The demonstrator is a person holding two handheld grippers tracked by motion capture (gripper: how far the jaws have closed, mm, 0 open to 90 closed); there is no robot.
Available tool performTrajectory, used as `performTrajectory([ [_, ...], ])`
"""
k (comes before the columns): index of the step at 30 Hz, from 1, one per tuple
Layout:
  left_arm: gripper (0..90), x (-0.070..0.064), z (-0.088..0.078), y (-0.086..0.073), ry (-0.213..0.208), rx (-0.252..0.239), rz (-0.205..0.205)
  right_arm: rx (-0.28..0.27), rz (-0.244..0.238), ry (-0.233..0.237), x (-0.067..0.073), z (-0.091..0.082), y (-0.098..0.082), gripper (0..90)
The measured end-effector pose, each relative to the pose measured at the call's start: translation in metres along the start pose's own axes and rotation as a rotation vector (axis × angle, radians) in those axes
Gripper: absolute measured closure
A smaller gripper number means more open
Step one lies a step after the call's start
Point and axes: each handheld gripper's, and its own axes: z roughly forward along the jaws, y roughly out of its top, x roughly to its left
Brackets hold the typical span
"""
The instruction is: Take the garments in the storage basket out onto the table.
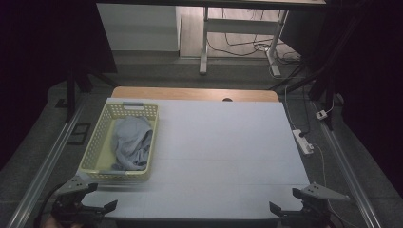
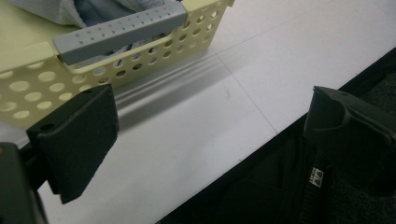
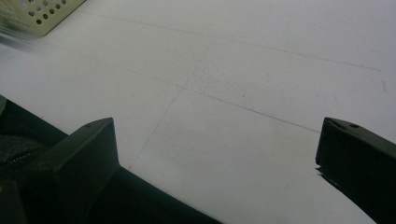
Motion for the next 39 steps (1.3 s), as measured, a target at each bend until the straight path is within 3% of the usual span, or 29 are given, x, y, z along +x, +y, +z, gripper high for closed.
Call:
performTrajectory([
  [13,1.3,0.0020,0.0001,-0.0002,0.008,0.006,-0.027,0.025,-0.013,0.010,0.0012,0.0023,0.0008,0.0],
  [28,0.0,0.0009,-0.0003,0.0005,-0.002,0.005,-0.010,0.039,-0.017,0.017,0.0013,0.0038,0.0011,0.3],
  [32,0.0,0.0013,-0.0023,0.0014,-0.006,-0.013,-0.018,0.040,-0.016,0.017,0.0011,0.0038,0.0011,0.3],
  [39,0.0,0.0011,-0.0055,0.0055,-0.010,-0.060,0.003,0.042,-0.015,0.018,0.0009,0.0040,0.0012,0.3],
])
